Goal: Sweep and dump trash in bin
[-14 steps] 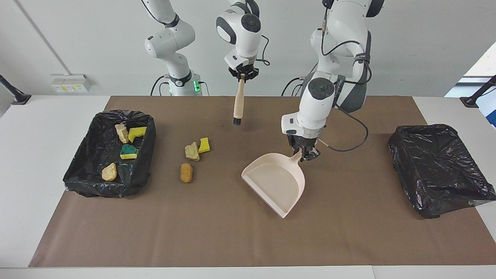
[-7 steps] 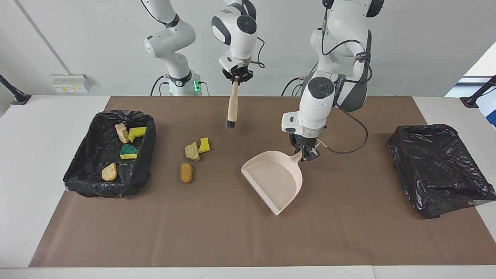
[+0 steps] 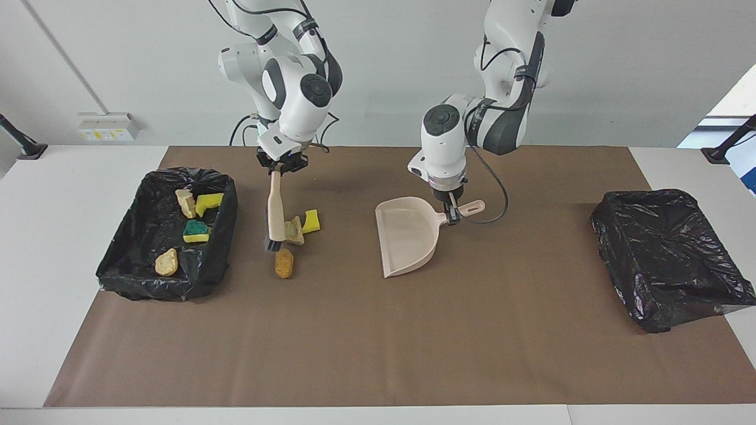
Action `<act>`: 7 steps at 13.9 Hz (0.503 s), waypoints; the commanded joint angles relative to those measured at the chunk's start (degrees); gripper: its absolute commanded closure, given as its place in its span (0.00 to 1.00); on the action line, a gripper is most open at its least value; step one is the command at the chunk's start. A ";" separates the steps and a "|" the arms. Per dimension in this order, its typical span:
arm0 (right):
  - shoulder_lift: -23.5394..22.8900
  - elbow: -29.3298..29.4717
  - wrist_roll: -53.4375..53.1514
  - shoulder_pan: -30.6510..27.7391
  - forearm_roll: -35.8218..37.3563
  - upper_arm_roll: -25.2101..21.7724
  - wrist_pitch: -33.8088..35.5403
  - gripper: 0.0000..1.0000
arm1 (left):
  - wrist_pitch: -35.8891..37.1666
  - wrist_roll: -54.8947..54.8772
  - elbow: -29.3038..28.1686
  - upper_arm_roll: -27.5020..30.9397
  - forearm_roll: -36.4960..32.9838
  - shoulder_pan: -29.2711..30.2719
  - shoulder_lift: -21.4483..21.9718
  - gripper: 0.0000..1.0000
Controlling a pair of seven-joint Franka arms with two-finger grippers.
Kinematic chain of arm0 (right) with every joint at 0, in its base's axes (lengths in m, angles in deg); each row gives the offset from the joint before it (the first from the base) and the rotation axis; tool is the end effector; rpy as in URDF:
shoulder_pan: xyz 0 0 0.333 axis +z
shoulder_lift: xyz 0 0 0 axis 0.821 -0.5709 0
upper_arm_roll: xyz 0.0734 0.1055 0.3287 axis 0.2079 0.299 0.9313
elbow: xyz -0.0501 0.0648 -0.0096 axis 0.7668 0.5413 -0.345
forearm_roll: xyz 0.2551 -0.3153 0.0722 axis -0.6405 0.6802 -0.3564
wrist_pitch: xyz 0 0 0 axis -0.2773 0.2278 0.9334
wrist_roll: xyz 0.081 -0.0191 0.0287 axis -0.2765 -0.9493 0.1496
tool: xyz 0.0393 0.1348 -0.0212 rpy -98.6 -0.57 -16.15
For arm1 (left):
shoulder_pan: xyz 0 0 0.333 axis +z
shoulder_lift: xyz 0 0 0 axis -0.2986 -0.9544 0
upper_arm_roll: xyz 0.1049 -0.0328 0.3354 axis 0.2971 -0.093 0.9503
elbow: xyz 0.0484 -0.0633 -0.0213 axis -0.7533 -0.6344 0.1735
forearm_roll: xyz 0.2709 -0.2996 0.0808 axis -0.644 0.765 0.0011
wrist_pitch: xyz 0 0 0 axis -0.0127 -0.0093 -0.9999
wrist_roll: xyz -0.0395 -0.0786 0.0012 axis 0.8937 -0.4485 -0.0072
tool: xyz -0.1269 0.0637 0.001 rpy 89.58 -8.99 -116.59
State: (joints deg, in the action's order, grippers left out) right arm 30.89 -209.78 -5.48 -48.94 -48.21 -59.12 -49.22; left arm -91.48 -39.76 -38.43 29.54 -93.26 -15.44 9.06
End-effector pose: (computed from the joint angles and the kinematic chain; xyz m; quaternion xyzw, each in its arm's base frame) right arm 0.4310 0.1092 0.3696 0.9759 0.0154 -0.0889 0.1986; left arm 0.4843 -0.3407 0.3716 -0.6966 0.7089 0.0736 0.0820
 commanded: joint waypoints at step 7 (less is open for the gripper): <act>-2.94 -3.65 13.36 0.15 -18.09 1.00 -4.48 1.00 | -0.31 2.16 -7.05 0.98 -1.01 -0.68 4.69 1.00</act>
State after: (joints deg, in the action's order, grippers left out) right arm 27.28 -211.86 4.60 -49.59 -61.93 -58.38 -52.54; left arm -91.46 -38.69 -42.20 30.11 -93.26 -16.47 11.04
